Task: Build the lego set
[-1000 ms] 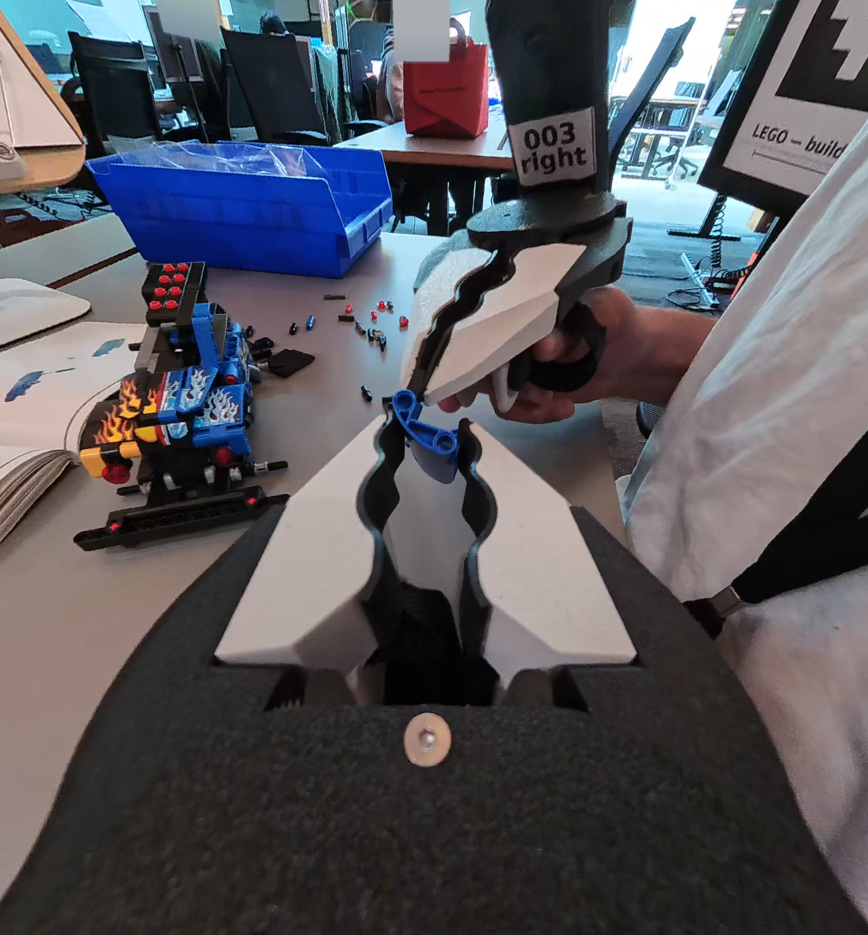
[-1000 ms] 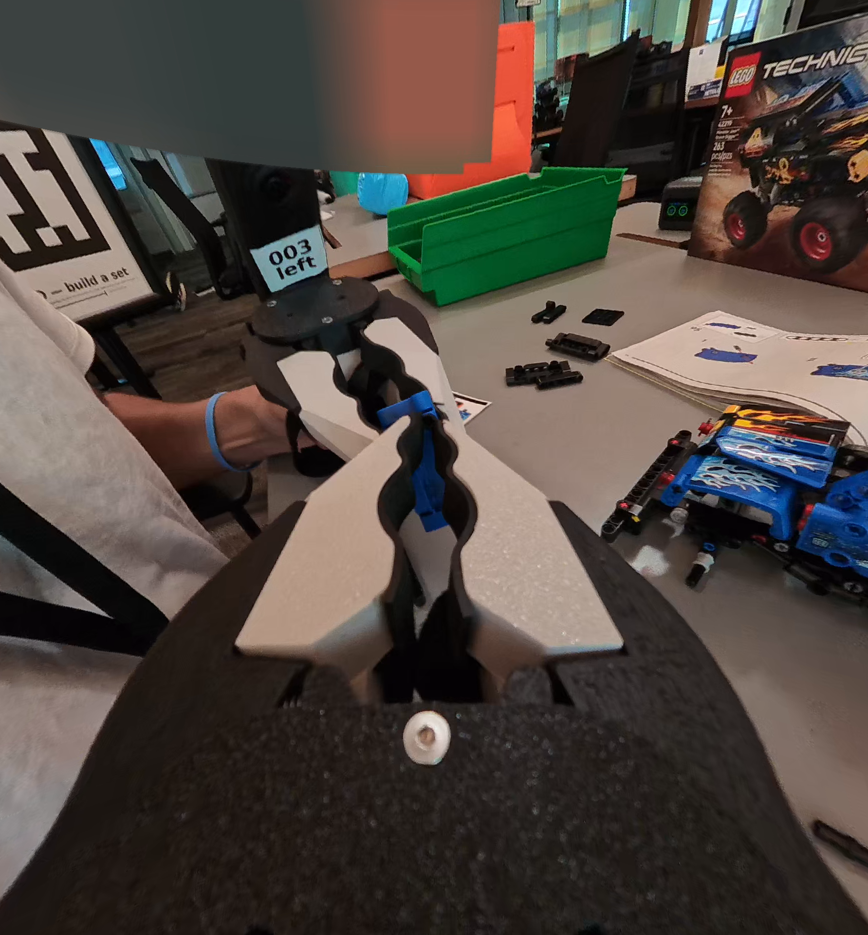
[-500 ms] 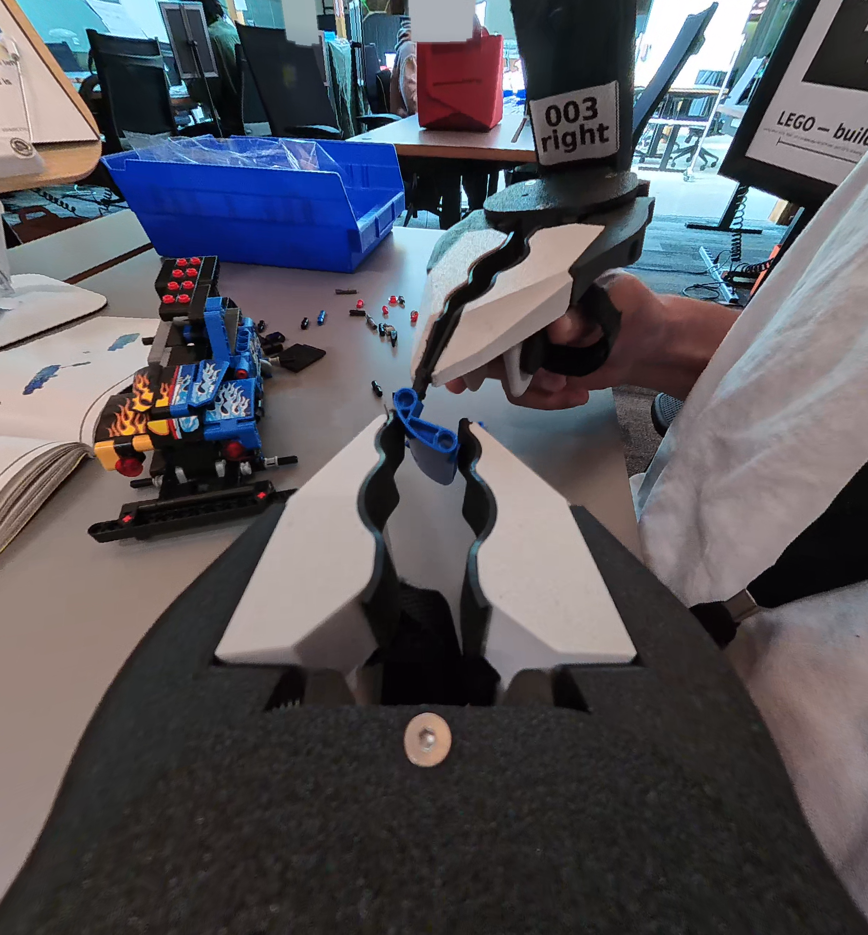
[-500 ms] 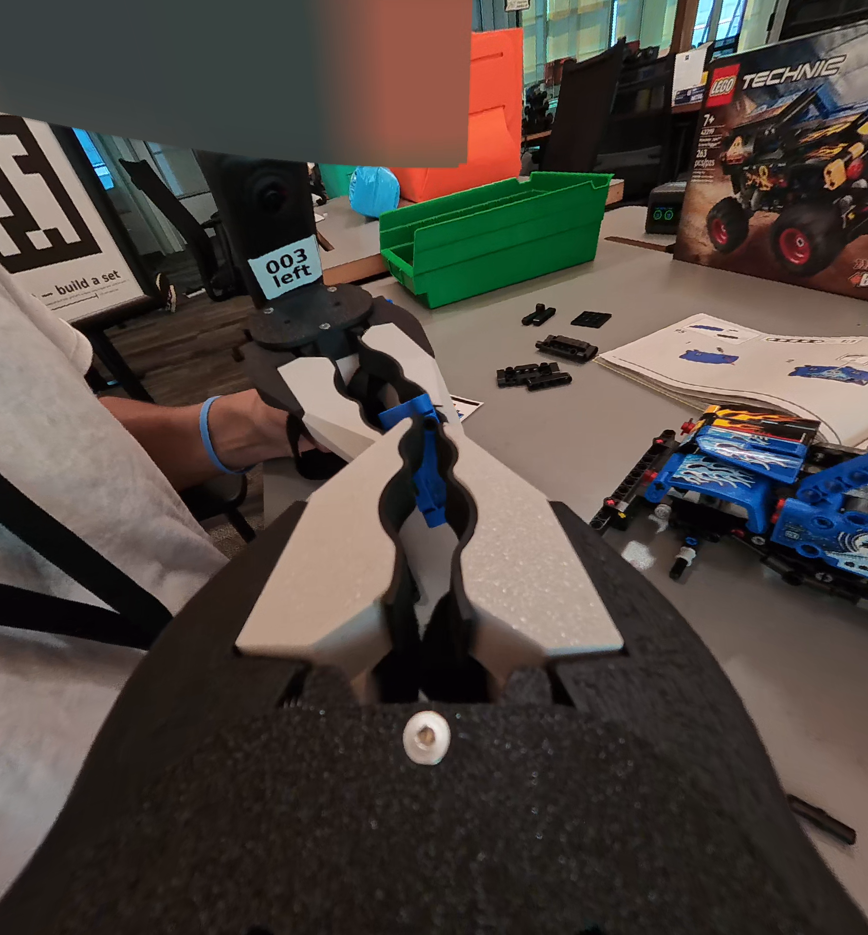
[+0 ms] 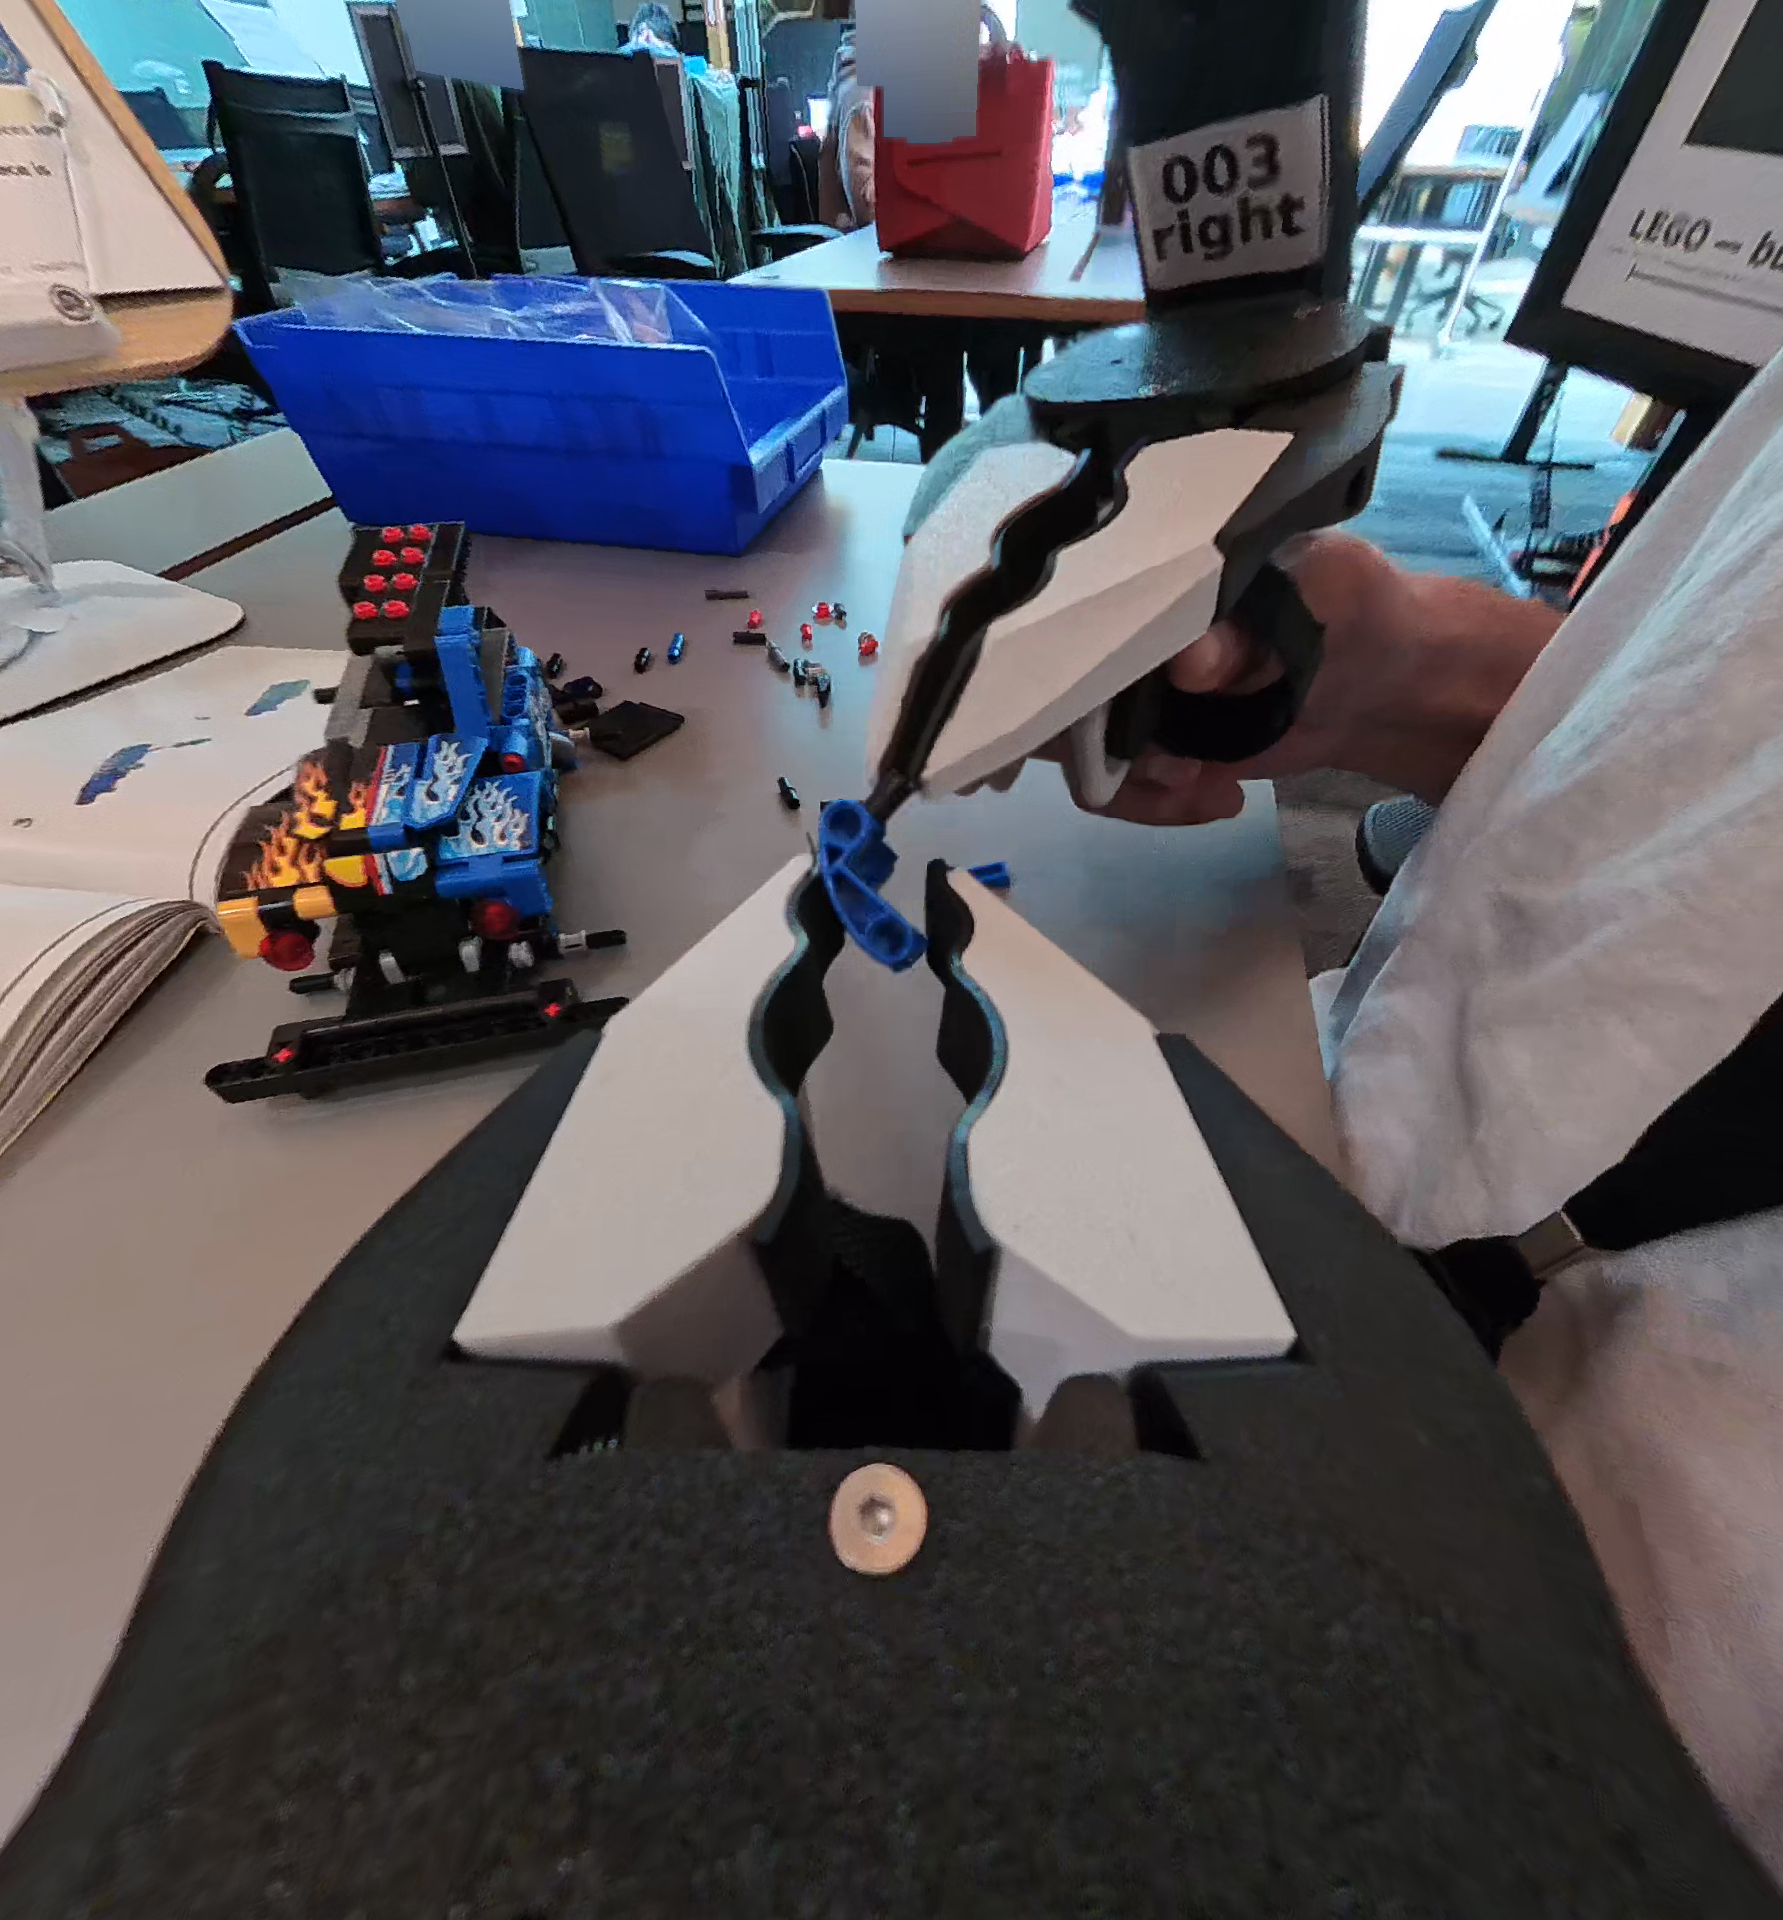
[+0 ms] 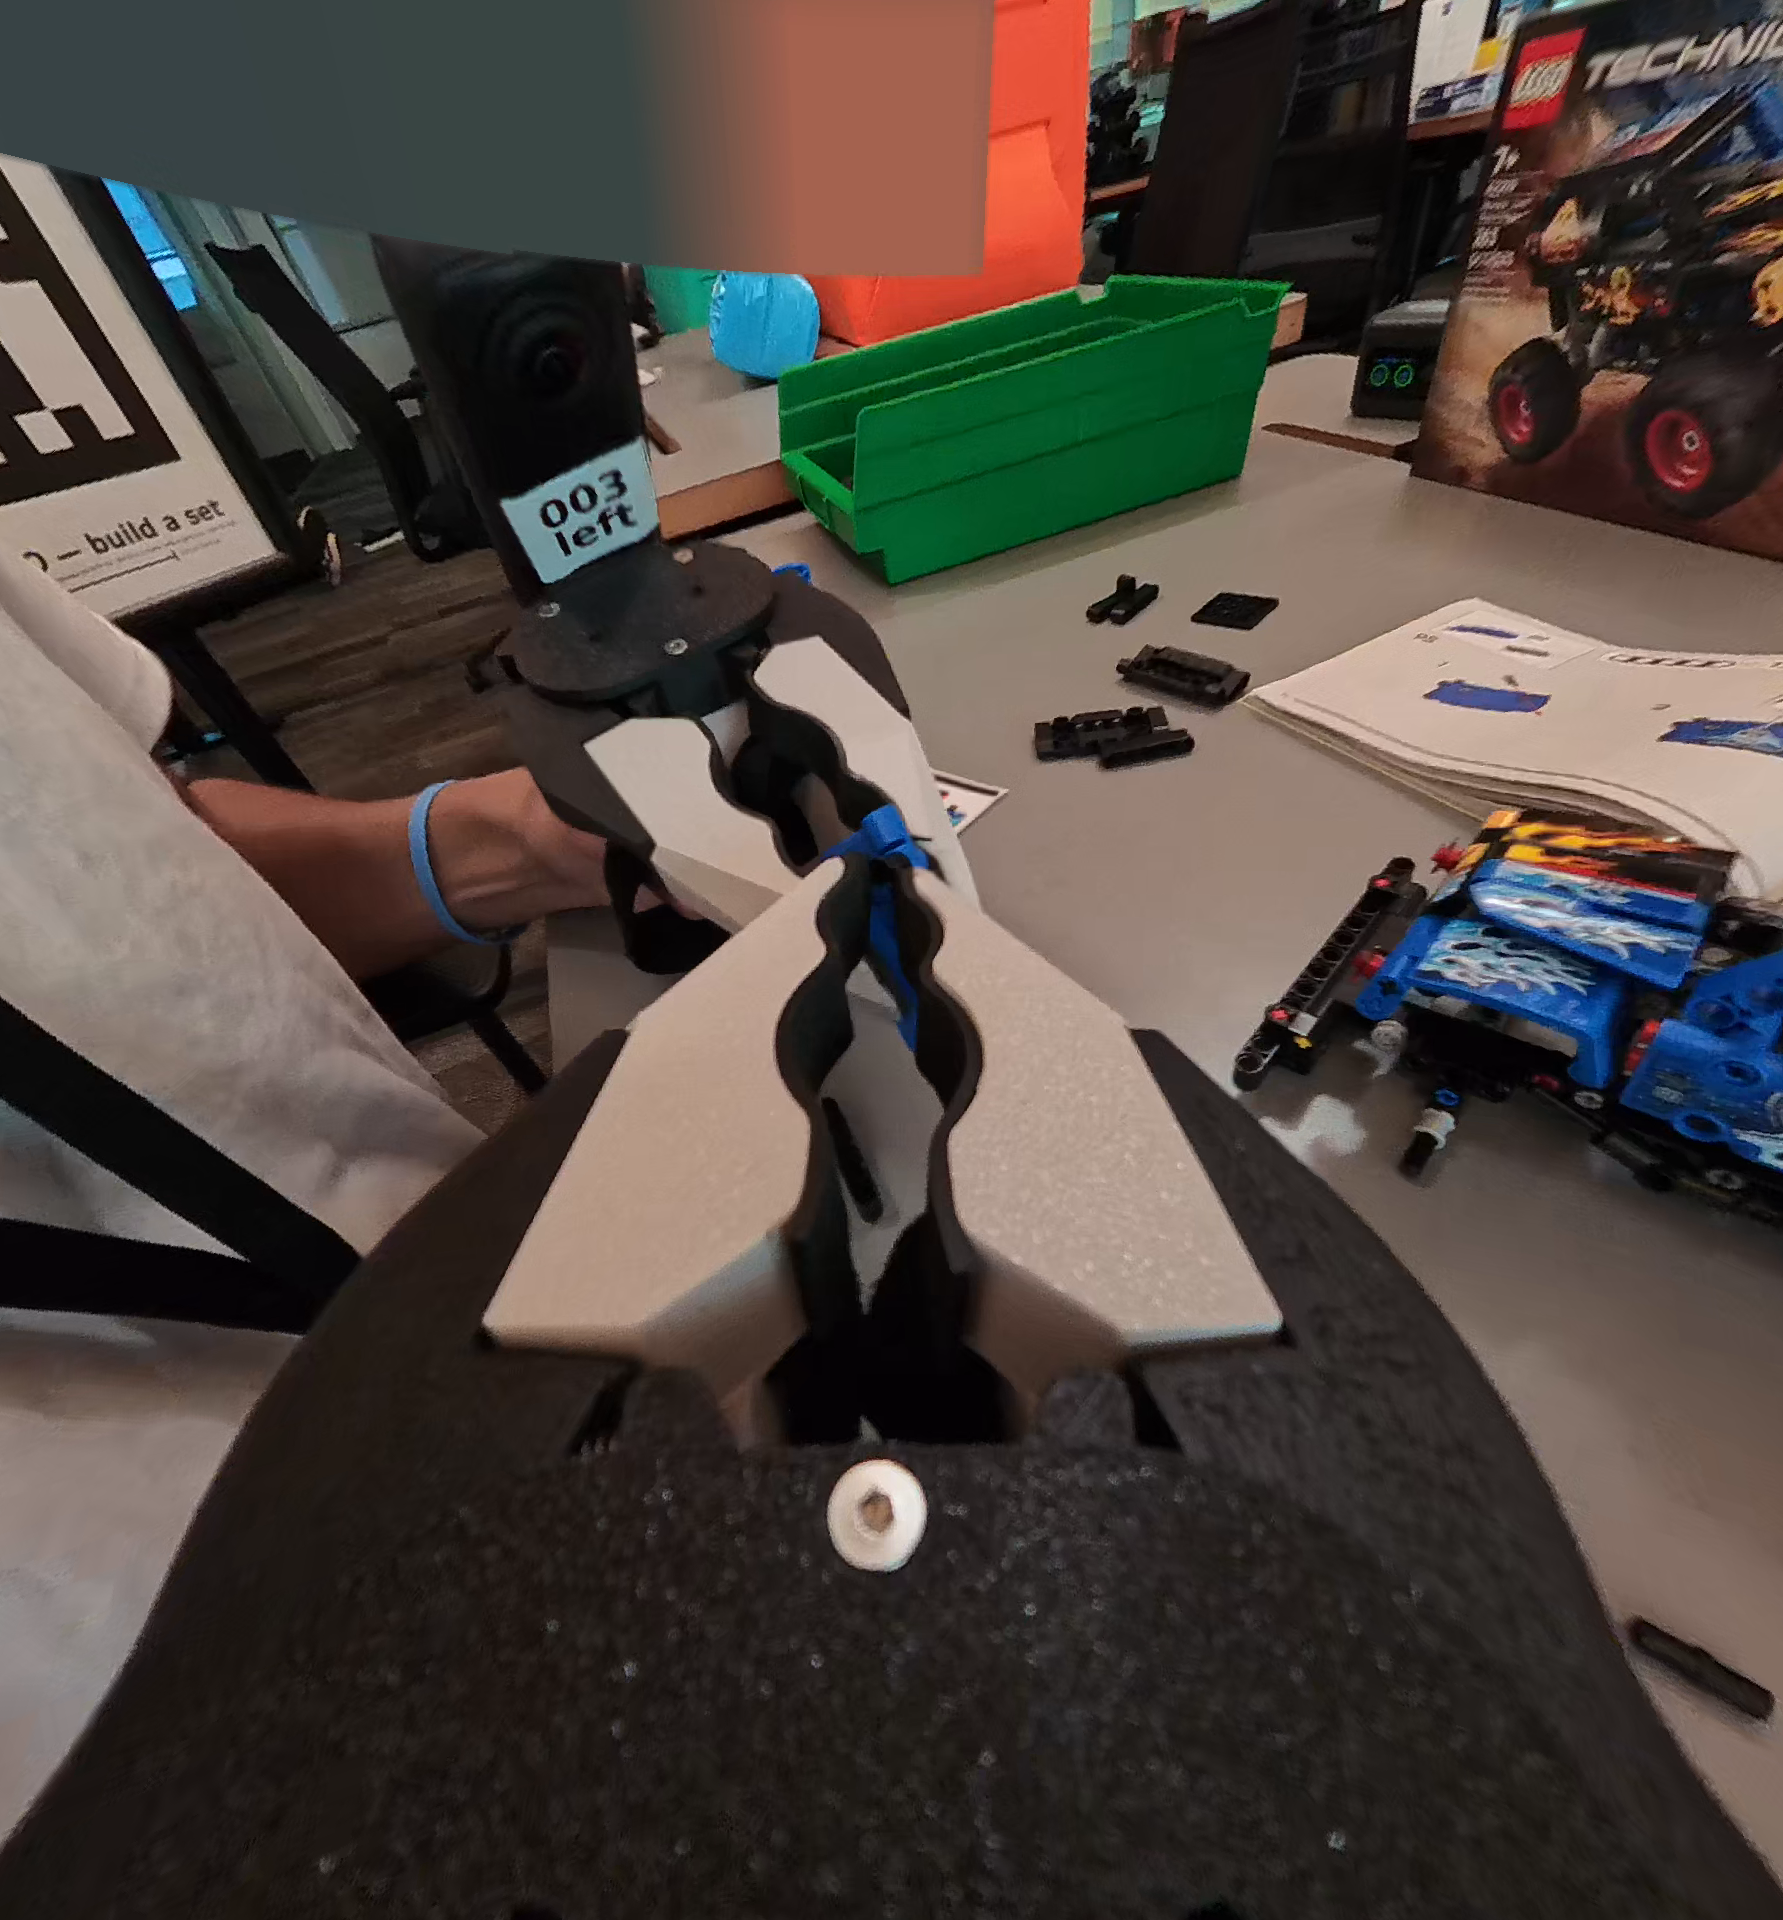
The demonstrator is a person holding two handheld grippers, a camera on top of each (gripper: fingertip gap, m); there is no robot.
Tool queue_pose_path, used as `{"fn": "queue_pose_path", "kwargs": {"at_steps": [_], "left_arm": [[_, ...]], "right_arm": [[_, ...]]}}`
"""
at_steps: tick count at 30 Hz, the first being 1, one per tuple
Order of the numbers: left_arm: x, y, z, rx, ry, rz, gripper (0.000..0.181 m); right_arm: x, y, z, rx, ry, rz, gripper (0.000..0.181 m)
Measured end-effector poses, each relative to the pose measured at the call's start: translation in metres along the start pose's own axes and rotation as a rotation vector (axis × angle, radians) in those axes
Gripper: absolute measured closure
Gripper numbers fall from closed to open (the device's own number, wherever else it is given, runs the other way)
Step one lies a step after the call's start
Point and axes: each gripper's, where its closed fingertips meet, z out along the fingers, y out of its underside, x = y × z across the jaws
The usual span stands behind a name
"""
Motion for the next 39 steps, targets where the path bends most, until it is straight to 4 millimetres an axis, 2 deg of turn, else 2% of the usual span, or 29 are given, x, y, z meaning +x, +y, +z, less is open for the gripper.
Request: {"fn": "queue_pose_path", "kwargs": {"at_steps": [3, 6, 8, 12, 13, 14, 18, 22, 26, 30, 34, 39], "left_arm": [[-0.009, -0.008, -0.008, 0.063, -0.002, -0.094, 0.167], [-0.015, -0.02, -0.016, 0.157, 0.043, -0.237, 0.168], [-0.013, -0.026, -0.019, 0.207, 0.09, -0.306, 0.168], [-0.001, -0.032, -0.018, 0.241, 0.176, -0.345, 0.168], [0.0, -0.032, -0.018, 0.236, 0.177, -0.34, 0.168], [-0.001, -0.03, -0.017, 0.228, 0.17, -0.341, 0.168], [-0.012, -0.031, -0.012, 0.271, 0.119, -0.435, 0.162], [-0.021, -0.032, -0.01, 0.314, 0.106, -0.528, 0.164], [-0.02, -0.033, -0.011, 0.315, 0.12, -0.522, 0.17], [-0.019, -0.034, -0.012, 0.314, 0.147, -0.535, 0.17], [-0.021, -0.031, -0.007, 0.303, 0.125, -0.547, 0.16], [-0.026, -0.026, -0.007, 0.24, 0.087, -0.521, 0.17]], "right_arm": [[0.006, -0.017, -0.015, 0.097, 0.014, -0.029, 0.174], [0.028, -0.002, -0.02, 0.023, 0.083, -0.037, 0.158], [0.024, -0.003, -0.015, 0.048, 0.04, 0.017, 0.151], [0.007, -0.005, -0.003, 0.117, -0.14, 0.248, 0.161], [0.003, -0.005, -0.003, 0.124, -0.188, 0.314, 0.171], [0.003, -0.003, -0.002, 0.123, -0.214, 0.358, 0.172], [0.014, -0.006, -0.002, 0.209, -0.165, 0.445, 0.174], [0.03, -0.016, -0.003, 0.374, -0.072, 0.557, 0.174], [0.032, -0.015, -0.001, 0.37, 0.015, 0.469, 0.174], [0.029, -0.01, -0.001, 0.291, -0.001, 0.43, 0.175], [0.037, -0.006, 0.001, 0.273, 0.143, 0.326, 0.175], [0.033, -0.003, 0.008, 0.25, 0.147, 0.316, 0.174]]}}
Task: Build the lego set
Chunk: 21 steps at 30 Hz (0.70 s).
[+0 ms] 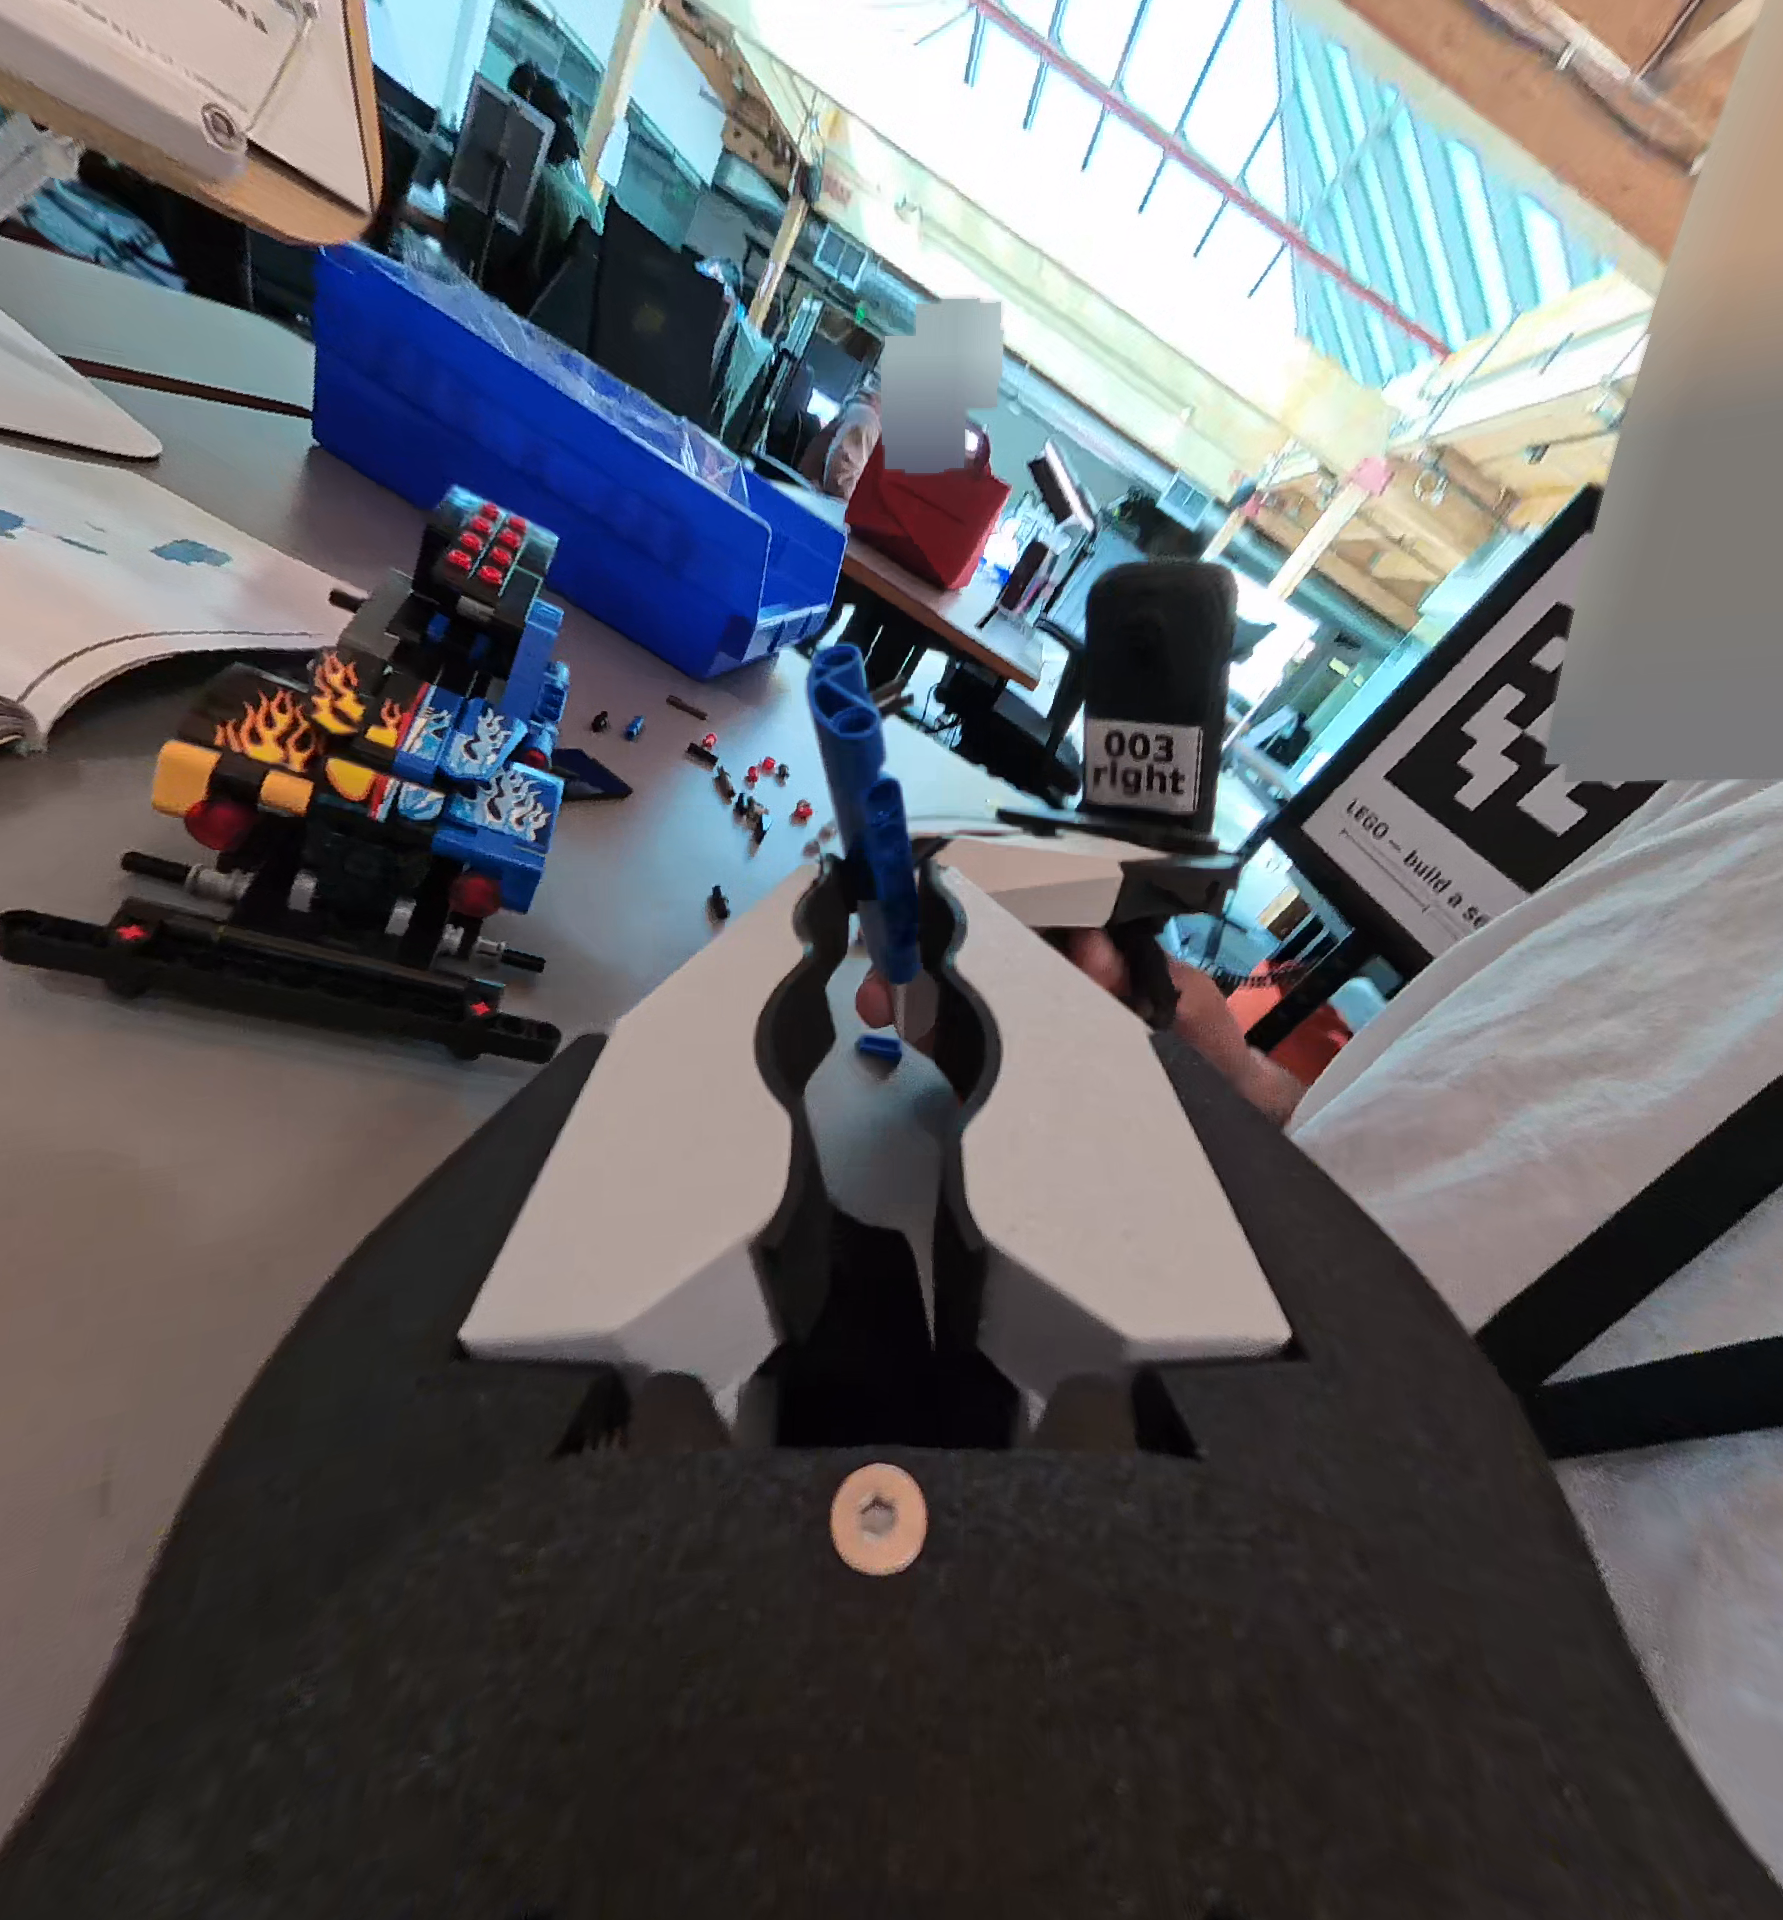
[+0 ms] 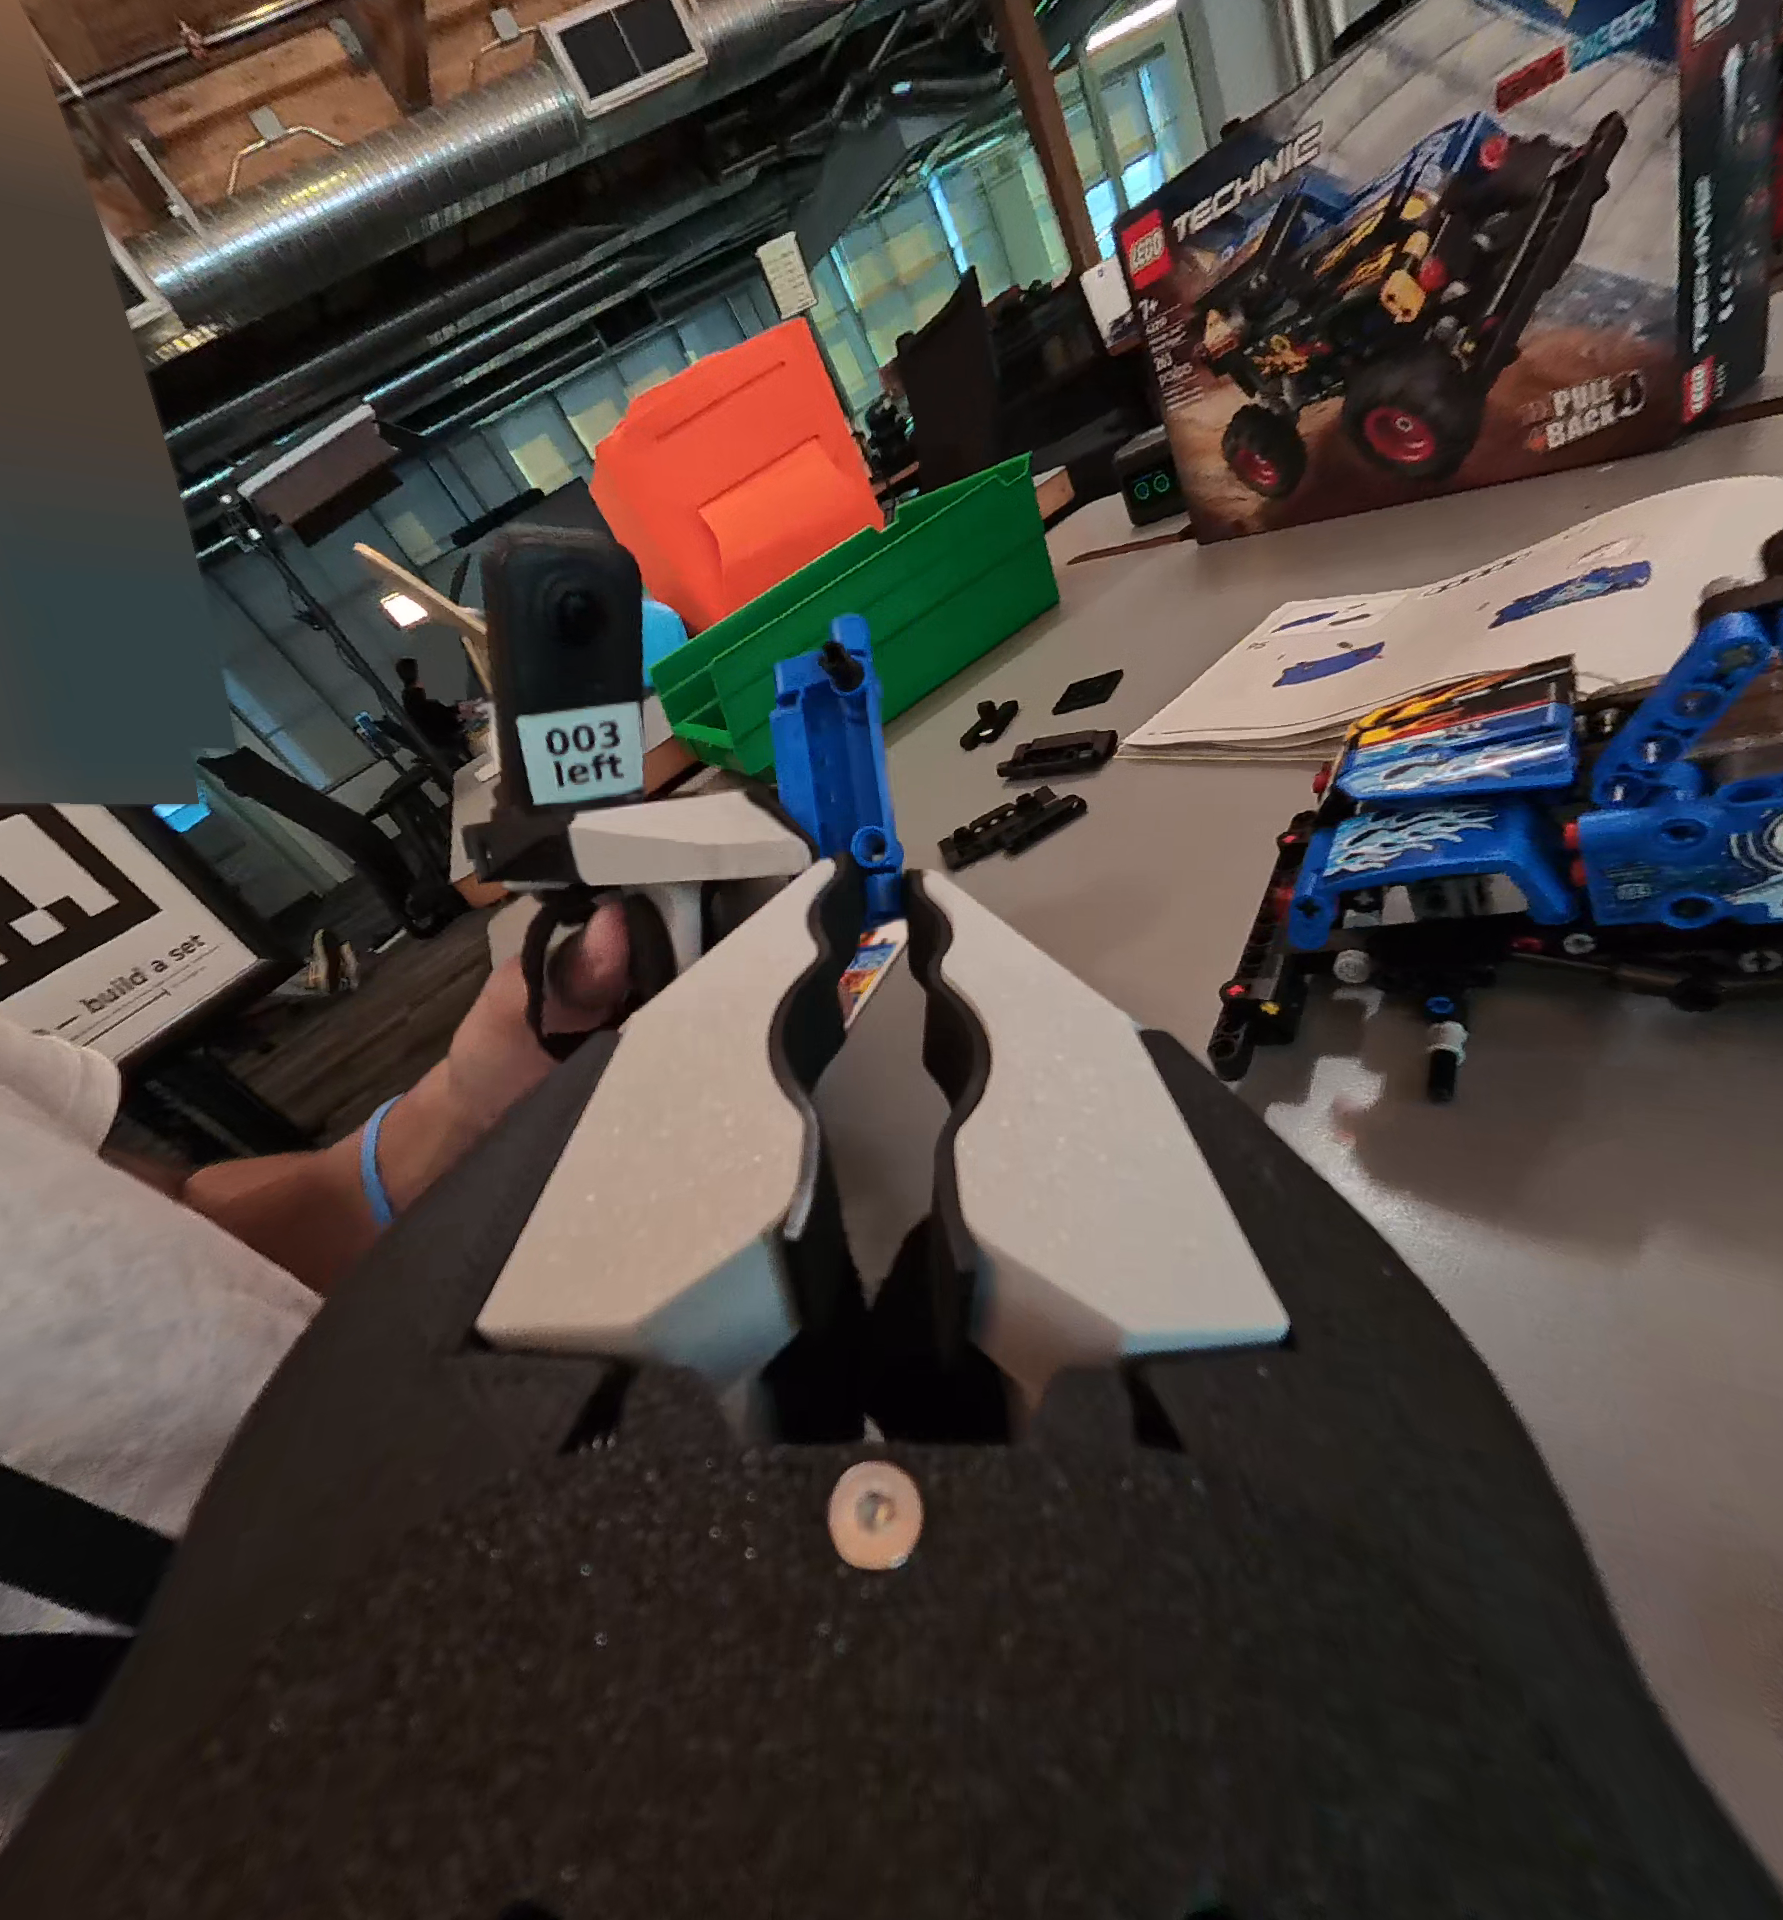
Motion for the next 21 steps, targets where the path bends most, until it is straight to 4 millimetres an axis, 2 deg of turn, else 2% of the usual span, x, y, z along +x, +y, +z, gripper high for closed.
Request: {"fn": "queue_pose_path", "kwargs": {"at_steps": [2, 5, 8, 10, 12, 14, 17, 19, 21], "left_arm": [[-0.002, 0.001, -0.003, -0.07, -0.028, 0.04, 0.171], [-0.007, 0.015, -0.006, -0.265, -0.095, 0.141, 0.171], [0.0, 0.026, -0.004, -0.396, -0.125, 0.287, 0.171], [-0.001, 0.025, -0.002, -0.412, -0.184, 0.362, 0.171], [-0.004, 0.021, -0.001, -0.385, -0.226, 0.395, 0.171], [-0.007, 0.014, -0.002, -0.313, -0.259, 0.419, 0.168], [-0.004, 0.001, -0.001, -0.183, -0.281, 0.441, 0.166], [-0.006, 0.004, 0.0, -0.18, -0.292, 0.455, 0.167], [-0.009, 0.009, 0.003, -0.179, -0.303, 0.44, 0.167]], "right_arm": [[0.001, 0.003, -0.001, -0.044, -0.028, 0.039, 0.169], [0.003, -0.011, -0.008, -0.02, -0.069, 0.056, 0.157], [-0.001, -0.004, -0.006, -0.131, -0.09, 0.006, 0.163], [-0.002, -0.001, -0.004, -0.166, -0.078, -0.052, 0.174], [-0.001, -0.003, -0.004, -0.163, -0.051, -0.037, 0.179], [0.006, -0.007, -0.004, -0.121, -0.02, 0.078, 0.18], [0.008, -0.013, -0.004, -0.012, -0.087, 0.382, 0.18], [0.014, -0.015, -0.004, 0.061, -0.093, 0.513, 0.18], [0.02, -0.016, -0.004, 0.108, -0.073, 0.557, 0.176]]}}
